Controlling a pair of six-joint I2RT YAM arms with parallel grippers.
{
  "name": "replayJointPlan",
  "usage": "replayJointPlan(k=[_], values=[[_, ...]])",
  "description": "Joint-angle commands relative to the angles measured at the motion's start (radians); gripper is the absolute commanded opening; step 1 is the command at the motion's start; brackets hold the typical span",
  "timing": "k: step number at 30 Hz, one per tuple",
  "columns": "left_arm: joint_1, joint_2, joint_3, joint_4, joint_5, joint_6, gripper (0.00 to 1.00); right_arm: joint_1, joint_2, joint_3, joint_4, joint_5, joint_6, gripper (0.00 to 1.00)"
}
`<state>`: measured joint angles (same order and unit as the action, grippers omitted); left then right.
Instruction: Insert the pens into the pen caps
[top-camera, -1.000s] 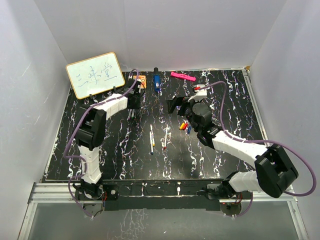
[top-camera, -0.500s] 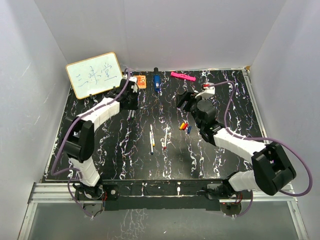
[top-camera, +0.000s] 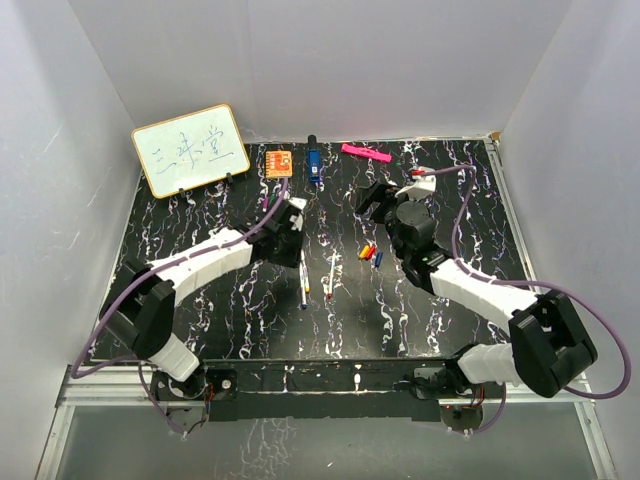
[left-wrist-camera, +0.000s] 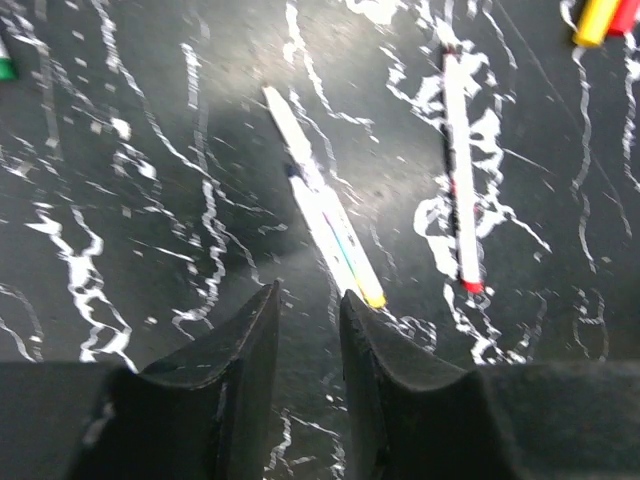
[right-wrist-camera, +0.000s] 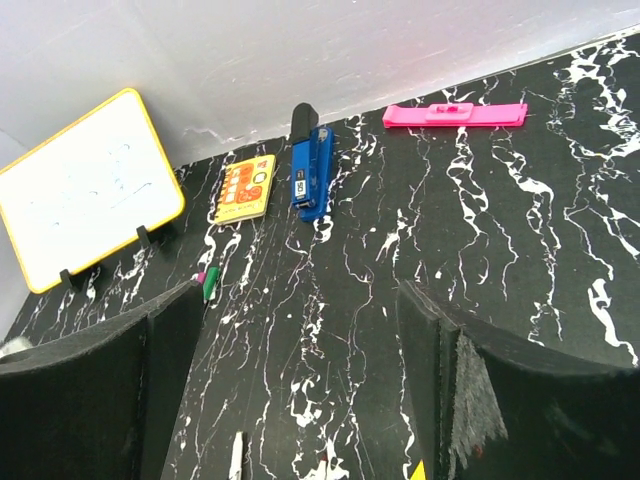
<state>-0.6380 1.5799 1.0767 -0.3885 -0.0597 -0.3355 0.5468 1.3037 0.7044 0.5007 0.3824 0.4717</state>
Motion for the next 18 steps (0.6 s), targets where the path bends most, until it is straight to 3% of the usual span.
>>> replayJointPlan(k=[1,4,18], values=[[-0.069,-0.055,-0.01,-0.078,0.019,-0.088,0.32,-0.005,-0.054,-0.012,-0.014,0.055,0.018,0.76],[-0.102,-0.04,-0.013,-0.069,0.039,-0.118,0.41,-0.005,-0.059,-0.013,-0.044,0.059,0.03,0.77],[-0.215,0.108,0.022,-0.15,-0.084,-0.191,0.41,-0.005,-0.113,-0.051,-0.061,0.071,0.048,0.79]])
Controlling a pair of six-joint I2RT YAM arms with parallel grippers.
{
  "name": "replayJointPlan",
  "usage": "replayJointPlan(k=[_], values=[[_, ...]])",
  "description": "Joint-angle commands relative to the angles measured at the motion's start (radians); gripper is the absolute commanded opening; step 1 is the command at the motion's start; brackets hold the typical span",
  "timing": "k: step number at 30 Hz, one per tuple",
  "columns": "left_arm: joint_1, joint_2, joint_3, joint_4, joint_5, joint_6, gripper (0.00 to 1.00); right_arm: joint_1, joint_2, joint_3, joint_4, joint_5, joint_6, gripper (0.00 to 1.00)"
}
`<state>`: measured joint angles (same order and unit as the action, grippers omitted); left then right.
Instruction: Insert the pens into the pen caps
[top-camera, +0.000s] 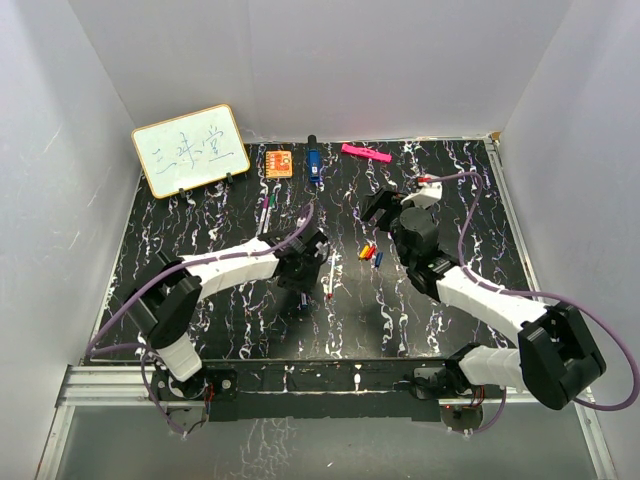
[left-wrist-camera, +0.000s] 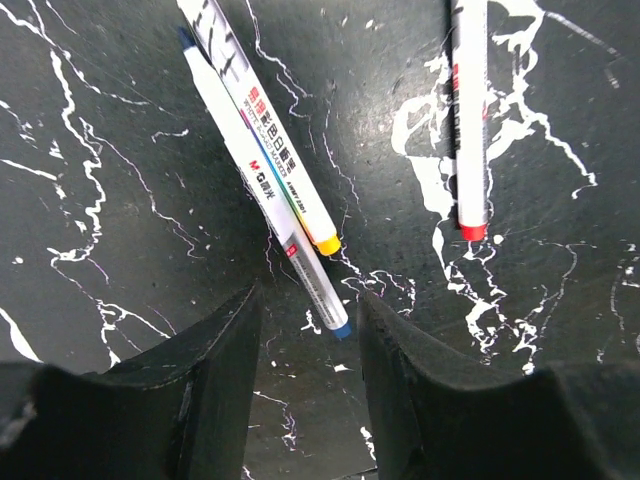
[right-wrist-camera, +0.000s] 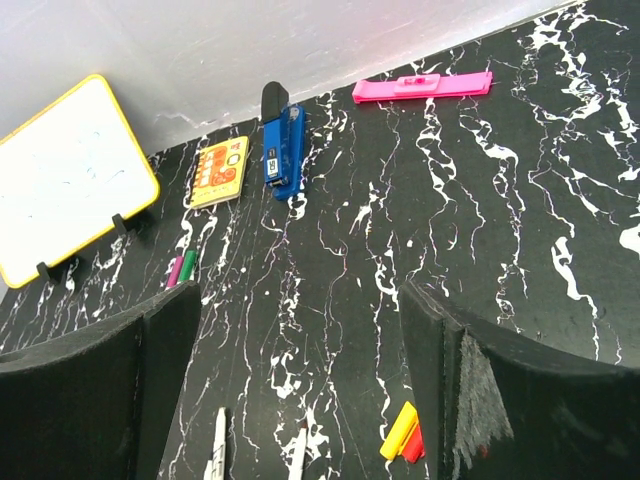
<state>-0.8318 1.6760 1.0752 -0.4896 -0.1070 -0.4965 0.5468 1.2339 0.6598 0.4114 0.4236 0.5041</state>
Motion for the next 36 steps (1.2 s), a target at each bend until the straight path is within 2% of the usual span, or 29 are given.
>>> replayJointPlan(k=[1,28,36], values=[[-0.028,0.017,0.022,-0.047,-0.042,-0.032,0.41,-0.006,-0.047,-0.007,0.028,0.03,0.018,0.79],[-0.031,0.082,-0.024,-0.041,-0.12,-0.037,0.41,-0.006,-0.059,-0.005,0.039,0.029,0.019,0.8],[0.031,0.068,-0.056,-0.05,-0.136,-0.018,0.41,-0.005,-0.064,-0.011,0.037,0.029,0.02,0.8]])
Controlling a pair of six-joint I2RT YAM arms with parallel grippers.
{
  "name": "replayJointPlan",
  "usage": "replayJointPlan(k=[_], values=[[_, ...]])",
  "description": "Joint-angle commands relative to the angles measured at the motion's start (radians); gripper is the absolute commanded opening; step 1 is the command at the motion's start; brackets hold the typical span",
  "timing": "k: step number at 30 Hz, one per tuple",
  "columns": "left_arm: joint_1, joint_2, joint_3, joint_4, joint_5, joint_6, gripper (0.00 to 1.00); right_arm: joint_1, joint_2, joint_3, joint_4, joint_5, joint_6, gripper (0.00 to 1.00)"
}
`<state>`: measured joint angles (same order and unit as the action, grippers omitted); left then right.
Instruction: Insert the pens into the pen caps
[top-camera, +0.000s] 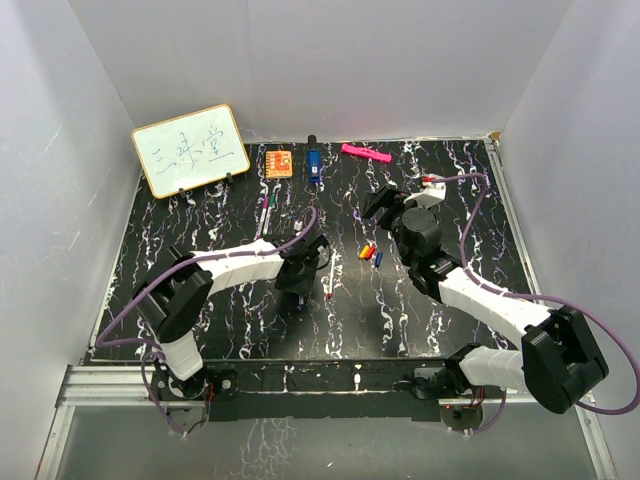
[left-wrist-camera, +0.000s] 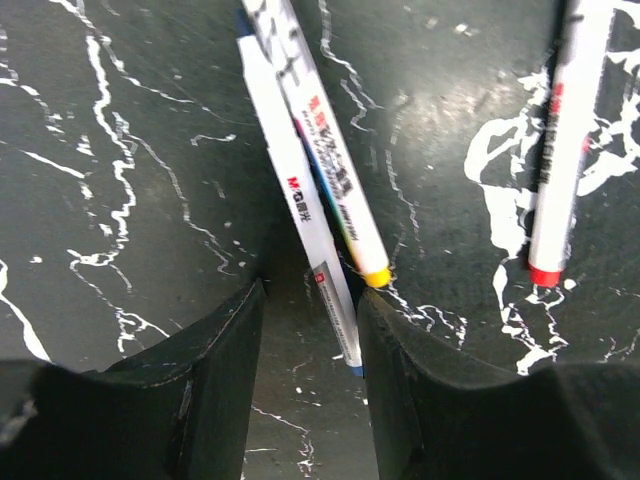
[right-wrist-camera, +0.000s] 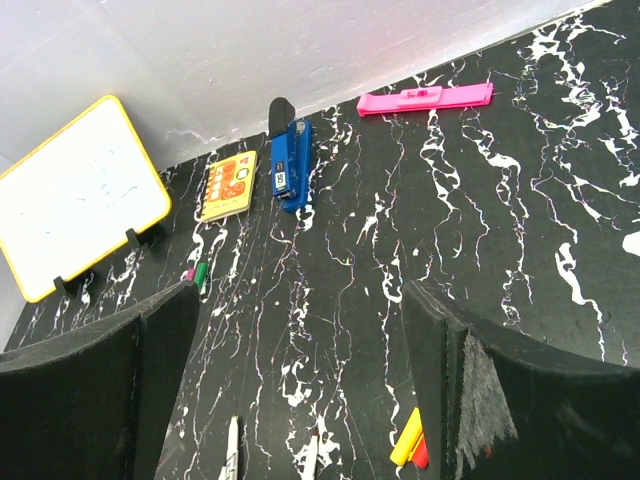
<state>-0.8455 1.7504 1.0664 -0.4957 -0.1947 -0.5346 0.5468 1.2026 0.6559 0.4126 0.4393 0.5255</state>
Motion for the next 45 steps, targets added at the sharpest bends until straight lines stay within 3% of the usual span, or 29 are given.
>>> replayJointPlan(k=[1,10,22,34,45], values=[[0.057,-0.009,-0.053,-0.043,-0.049,0.023,0.41,-0.005,-0.034,-0.01,0.037,0.013,-0.001,0.81],[0.114,-0.019,-0.074,-0.014,-0.03,0.051,0.41,-0.005,-0.038,-0.015,0.032,0.011,0.003,0.81],[0.121,0.103,0.024,-0.056,0.019,0.103,0.36,-0.006,-0.048,-0.022,0.026,0.023,0.004,0.81],[0.16,0.093,-0.023,-0.069,0.09,0.149,0.24,-0.005,-0.026,-0.011,0.022,0.03,0.008,0.82],[0.16,0.094,-0.062,-0.094,0.158,0.148,0.22,-0.005,-0.029,-0.01,0.017,0.044,0.01,0.82]])
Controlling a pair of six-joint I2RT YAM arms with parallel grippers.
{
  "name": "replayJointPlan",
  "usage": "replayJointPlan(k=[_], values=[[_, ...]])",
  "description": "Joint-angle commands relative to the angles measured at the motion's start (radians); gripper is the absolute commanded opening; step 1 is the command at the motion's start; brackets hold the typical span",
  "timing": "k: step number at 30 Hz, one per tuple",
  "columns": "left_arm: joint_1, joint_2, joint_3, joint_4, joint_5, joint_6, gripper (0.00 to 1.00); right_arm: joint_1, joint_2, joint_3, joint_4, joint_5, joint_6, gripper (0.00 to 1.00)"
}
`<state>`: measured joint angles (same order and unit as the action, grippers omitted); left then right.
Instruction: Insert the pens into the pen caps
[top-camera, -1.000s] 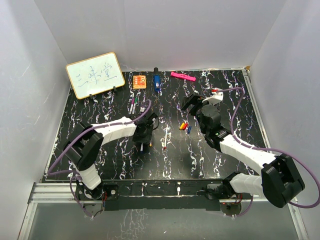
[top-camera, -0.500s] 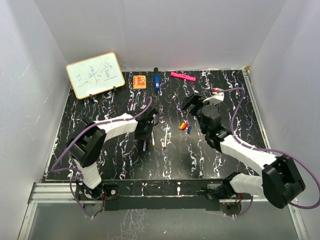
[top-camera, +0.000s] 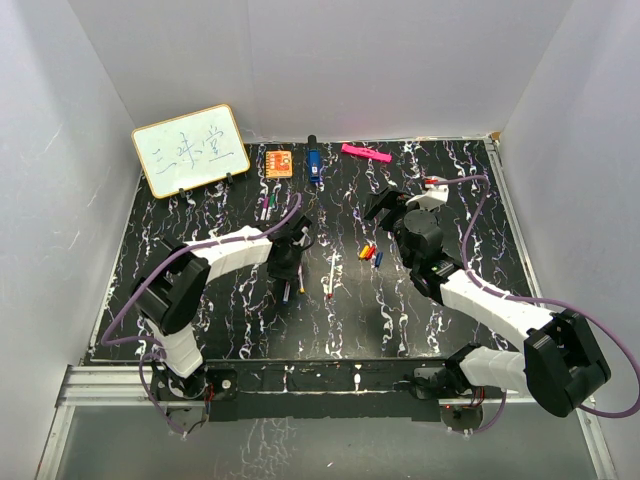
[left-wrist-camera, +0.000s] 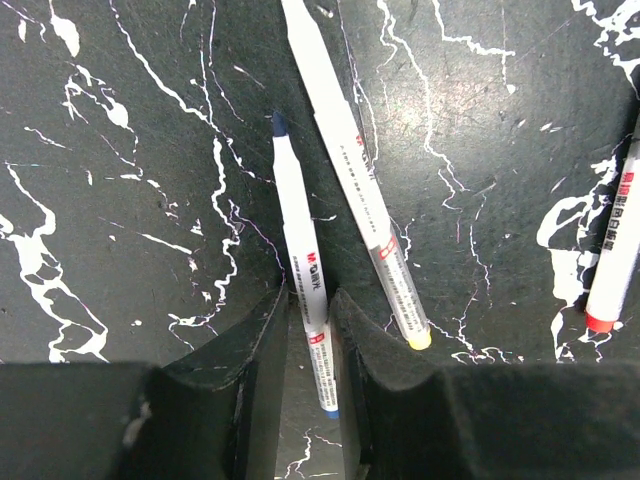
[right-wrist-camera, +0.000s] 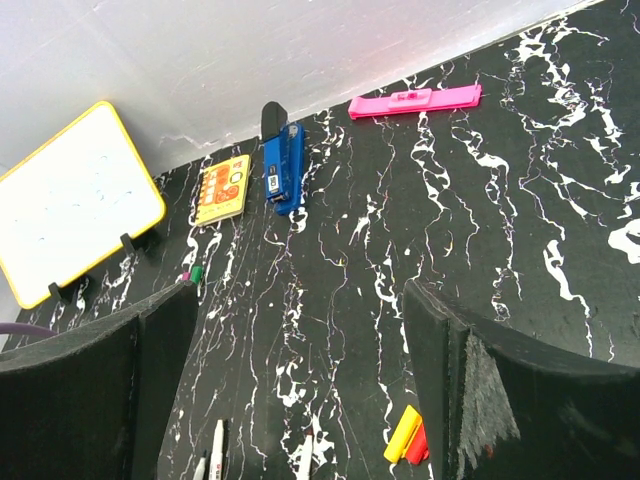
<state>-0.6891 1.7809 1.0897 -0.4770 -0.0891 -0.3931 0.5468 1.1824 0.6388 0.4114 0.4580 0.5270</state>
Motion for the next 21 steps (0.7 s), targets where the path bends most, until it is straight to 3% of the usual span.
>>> replayJointPlan(k=[1,16,18,21], values=[[0.003,0.062,-0.087,-0.121,0.046,0.005,0.22,-0.005,-0.008,0.008,0.017,0.026,0.007,0.82],[-0.01,0.141,-0.026,-0.255,-0.048,0.004,0.17,-0.006,0.012,0.024,0.015,0.033,0.002,0.82],[-0.015,0.15,-0.019,-0.267,-0.066,0.0,0.13,-0.006,0.015,0.022,0.012,0.037,0.003,0.82],[-0.017,0.152,-0.026,-0.25,-0.056,-0.003,0.0,-0.006,0.016,0.022,0.0,0.047,0.004,0.82]])
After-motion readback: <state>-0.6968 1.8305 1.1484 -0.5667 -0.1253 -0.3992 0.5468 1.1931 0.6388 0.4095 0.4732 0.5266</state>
